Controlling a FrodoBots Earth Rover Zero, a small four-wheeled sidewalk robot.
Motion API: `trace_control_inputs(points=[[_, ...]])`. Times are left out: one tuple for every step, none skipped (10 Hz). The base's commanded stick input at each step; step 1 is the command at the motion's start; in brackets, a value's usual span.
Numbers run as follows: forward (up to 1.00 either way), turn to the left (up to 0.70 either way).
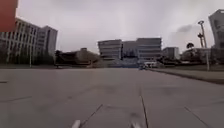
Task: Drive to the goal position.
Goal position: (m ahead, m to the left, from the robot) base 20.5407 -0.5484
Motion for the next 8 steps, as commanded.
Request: trace_control_inputs(points=[[0.7, 0.0], [0.7, 0.0], [0.7, 0.0], [0.7, 0.0], [0.7, 0.0], [0.7, 0.0], [0.7, 0.0], [0.7, 0.0]])
